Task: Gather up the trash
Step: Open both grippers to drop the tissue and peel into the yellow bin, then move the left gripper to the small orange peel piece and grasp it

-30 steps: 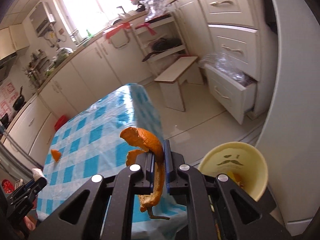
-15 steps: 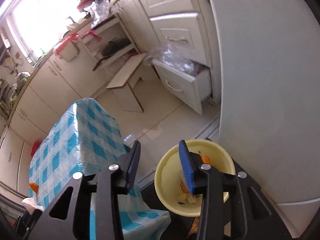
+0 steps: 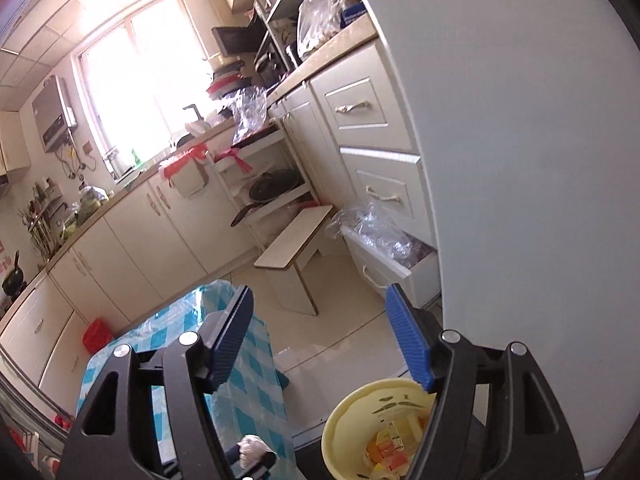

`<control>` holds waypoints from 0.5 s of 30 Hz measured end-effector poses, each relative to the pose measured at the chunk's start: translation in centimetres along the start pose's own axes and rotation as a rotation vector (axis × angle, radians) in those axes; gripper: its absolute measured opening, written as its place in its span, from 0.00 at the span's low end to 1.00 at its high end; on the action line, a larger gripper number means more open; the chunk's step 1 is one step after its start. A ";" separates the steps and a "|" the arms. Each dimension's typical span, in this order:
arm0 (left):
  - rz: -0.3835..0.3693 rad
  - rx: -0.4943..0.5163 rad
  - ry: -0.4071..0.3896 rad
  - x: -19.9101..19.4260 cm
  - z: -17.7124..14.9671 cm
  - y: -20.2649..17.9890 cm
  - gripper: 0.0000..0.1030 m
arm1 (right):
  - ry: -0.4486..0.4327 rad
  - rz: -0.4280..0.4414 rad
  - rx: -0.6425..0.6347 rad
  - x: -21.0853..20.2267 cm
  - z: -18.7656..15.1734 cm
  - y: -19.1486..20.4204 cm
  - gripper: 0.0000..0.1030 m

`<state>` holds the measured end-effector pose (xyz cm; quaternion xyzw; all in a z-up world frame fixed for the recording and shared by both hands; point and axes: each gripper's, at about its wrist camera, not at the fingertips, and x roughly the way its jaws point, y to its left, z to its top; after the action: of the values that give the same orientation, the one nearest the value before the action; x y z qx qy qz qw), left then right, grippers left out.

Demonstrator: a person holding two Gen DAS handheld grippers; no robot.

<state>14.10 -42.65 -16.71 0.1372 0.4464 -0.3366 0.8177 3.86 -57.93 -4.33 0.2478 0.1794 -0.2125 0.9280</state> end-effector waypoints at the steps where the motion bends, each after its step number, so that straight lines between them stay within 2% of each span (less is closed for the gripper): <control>1: 0.004 0.007 0.013 0.9 0.3 -0.7 0.37 | -0.025 -0.009 0.005 -0.4 0.2 -0.2 0.65; 2: -0.001 0.014 0.029 1.7 0.6 -1.3 0.45 | -0.047 -0.015 0.009 -0.8 0.4 -0.3 0.65; 4: 0.007 0.016 0.047 2.7 1.0 -2.2 0.53 | -0.074 -0.018 0.019 -1.2 0.7 -0.3 0.66; 8: -0.003 0.007 0.036 2.3 1.2 -2.3 0.70 | -0.088 -0.018 0.027 -1.0 0.9 -0.3 0.68; 15: 0.005 -0.027 0.012 0.1 1.2 -0.3 0.71 | -0.076 -0.013 0.011 -0.9 0.8 0.3 0.69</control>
<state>14.75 -43.52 -16.07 0.1290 0.4556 -0.3277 0.8175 3.47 -57.84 -3.13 0.2433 0.1447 -0.2286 0.9314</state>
